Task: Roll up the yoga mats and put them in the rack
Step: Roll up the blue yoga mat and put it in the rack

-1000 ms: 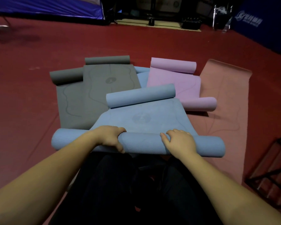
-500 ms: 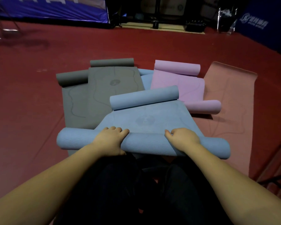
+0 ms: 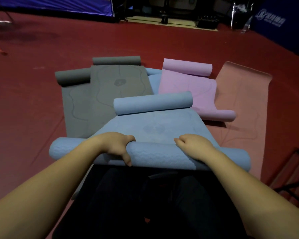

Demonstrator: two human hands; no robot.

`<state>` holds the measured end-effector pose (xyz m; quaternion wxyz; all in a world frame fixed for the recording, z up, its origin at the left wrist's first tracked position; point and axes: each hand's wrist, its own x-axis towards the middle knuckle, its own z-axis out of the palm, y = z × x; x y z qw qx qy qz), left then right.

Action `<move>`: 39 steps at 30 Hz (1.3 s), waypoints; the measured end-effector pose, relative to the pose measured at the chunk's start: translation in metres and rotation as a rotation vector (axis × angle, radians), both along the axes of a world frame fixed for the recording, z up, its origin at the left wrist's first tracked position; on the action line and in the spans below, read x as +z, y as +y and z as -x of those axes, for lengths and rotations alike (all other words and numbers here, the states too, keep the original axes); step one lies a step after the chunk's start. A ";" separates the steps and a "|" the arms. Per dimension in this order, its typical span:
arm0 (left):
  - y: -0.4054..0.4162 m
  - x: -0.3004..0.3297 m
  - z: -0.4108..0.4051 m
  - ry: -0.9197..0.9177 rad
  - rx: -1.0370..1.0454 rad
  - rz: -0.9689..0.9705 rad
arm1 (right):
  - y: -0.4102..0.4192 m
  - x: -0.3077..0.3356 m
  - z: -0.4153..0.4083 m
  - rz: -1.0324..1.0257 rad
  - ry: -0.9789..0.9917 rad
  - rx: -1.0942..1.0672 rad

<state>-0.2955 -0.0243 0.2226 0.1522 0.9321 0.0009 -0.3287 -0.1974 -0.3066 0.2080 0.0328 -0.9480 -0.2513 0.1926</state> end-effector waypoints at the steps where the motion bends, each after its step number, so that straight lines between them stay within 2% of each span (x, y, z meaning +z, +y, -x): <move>1: 0.003 -0.001 -0.005 0.041 0.016 0.040 | 0.000 -0.002 0.004 -0.030 -0.032 0.012; 6: 0.012 -0.002 -0.022 0.175 0.076 0.181 | -0.011 -0.011 0.032 -0.017 -0.255 0.138; 12: 0.011 -0.002 -0.027 0.241 0.116 0.260 | -0.017 -0.018 0.037 0.081 -0.293 0.226; 16: 0.011 -0.005 -0.015 0.065 0.081 0.159 | -0.012 -0.016 0.031 0.104 -0.285 0.242; 18: 0.010 -0.010 -0.002 -0.165 0.025 0.045 | -0.011 -0.015 0.028 0.090 -0.259 0.246; 21: 0.002 -0.030 0.030 -0.611 -0.073 -0.141 | -0.011 -0.012 0.017 0.073 -0.182 0.250; 23: -0.009 -0.049 0.051 -0.774 -0.145 -0.335 | -0.010 -0.009 0.010 0.068 -0.135 0.260; 25: -0.016 -0.063 0.058 -0.768 -0.142 -0.454 | -0.007 -0.007 0.007 0.064 -0.105 0.269; 28: -0.021 -0.062 0.051 -0.795 -0.100 -0.514 | -0.003 -0.001 0.005 0.062 -0.063 0.262; 35: -0.019 -0.026 0.047 -0.891 -0.165 -0.439 | -0.016 0.034 0.002 0.066 0.022 0.267; 37: -0.022 -0.015 0.054 -0.855 -0.198 -0.421 | -0.024 0.041 0.003 0.086 0.080 0.272; 39: -0.027 -0.007 0.057 -0.736 -0.212 -0.414 | -0.028 0.041 0.004 0.096 0.160 0.266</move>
